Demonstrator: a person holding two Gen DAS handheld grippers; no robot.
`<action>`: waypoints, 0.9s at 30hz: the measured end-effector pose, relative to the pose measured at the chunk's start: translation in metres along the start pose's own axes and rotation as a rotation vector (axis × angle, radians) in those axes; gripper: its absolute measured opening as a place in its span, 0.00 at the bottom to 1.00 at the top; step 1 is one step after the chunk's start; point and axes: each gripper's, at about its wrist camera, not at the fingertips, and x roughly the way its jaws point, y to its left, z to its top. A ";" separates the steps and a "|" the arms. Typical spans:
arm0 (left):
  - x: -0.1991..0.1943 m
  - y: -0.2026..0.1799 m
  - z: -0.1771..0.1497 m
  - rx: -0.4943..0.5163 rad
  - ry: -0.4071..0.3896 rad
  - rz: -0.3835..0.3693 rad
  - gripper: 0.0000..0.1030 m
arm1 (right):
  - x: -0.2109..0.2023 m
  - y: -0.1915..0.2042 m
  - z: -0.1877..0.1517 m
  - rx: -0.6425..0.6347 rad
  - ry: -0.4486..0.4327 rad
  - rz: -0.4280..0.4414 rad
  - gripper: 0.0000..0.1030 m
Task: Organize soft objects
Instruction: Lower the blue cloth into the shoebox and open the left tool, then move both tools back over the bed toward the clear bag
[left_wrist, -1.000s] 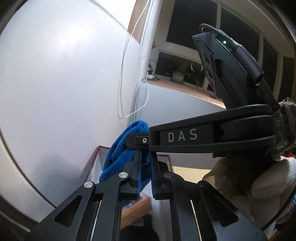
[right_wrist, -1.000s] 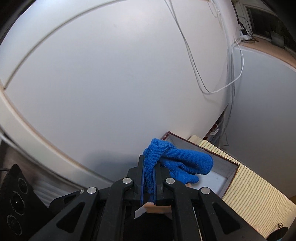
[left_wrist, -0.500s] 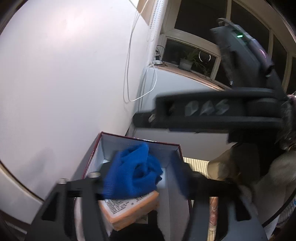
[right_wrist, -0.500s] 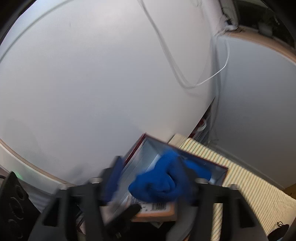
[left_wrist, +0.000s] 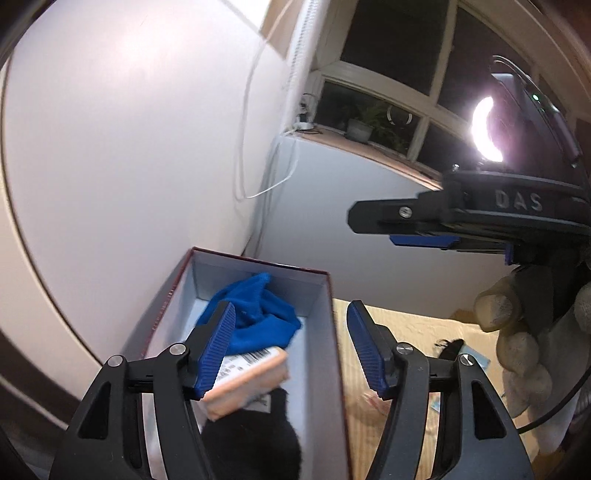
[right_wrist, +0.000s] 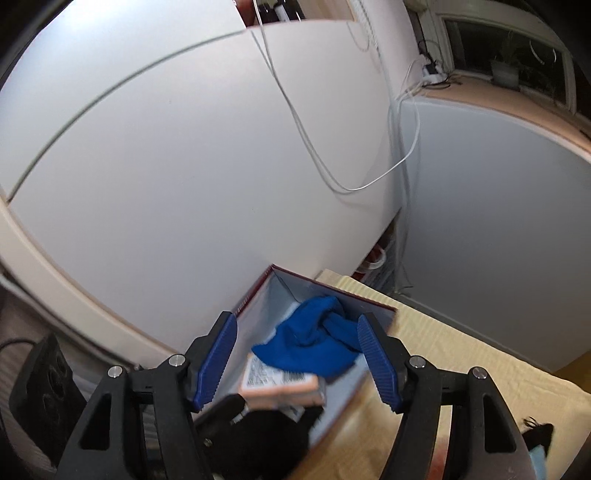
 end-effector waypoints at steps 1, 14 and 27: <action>-0.004 -0.004 -0.002 0.003 -0.001 -0.009 0.61 | -0.008 -0.001 -0.004 -0.008 -0.004 -0.002 0.66; -0.044 -0.059 -0.038 0.074 0.017 -0.141 0.68 | -0.126 -0.049 -0.117 -0.077 -0.038 -0.100 0.67; -0.036 -0.107 -0.085 0.102 0.070 -0.223 0.68 | -0.206 -0.143 -0.249 0.098 -0.086 -0.220 0.67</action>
